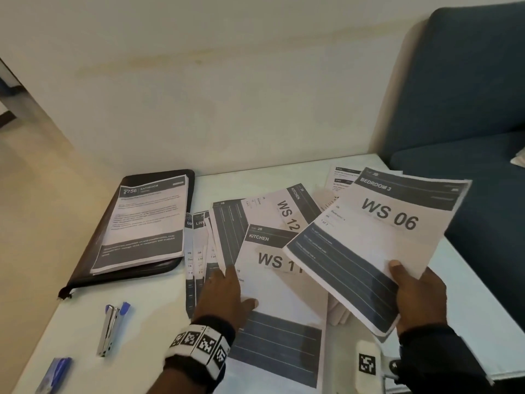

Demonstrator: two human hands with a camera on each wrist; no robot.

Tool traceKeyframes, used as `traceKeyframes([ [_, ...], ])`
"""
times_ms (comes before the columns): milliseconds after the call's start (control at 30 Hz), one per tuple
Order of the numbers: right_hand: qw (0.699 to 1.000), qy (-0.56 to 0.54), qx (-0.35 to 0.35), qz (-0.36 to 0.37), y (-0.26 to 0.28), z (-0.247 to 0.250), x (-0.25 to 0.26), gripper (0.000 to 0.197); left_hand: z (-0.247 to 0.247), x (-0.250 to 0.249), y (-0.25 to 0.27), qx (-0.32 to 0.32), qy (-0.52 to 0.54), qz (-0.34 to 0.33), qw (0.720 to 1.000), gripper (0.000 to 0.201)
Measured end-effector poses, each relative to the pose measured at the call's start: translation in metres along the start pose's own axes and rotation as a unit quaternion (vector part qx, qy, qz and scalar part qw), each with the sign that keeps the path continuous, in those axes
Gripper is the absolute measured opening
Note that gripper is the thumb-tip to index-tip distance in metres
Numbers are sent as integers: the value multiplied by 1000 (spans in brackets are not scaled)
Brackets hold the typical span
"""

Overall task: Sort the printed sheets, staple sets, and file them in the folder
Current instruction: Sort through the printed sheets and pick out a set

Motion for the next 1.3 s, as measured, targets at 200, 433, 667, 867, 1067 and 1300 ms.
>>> traceKeyframes([
  [200,996,22,88,-4,10,-17,-3,31,5,7,2,6,137,14,990,68],
  [433,966,62,249,-13,41,-47,-2,13,17,27,33,4,452,33,892,14],
  [667,935,137,327,3,65,-72,-10,17,6,37,41,24,513,-4,858,20],
  [867,938,178,295,22,69,-78,-5,29,7,32,49,89,489,-42,867,25],
  [1067,962,57,254,80,64,-66,11,58,20,20,54,84,534,-45,840,16],
  [1300,968,-80,160,178,52,-37,22,52,33,6,64,29,556,-115,823,16],
])
Point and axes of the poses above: each hand's wrist, its own y-axis away from the middle knuckle, its own z-axis out of the back of the hand, x = y × z, the point moved 2 cm from there along -y, towards the middle knuckle
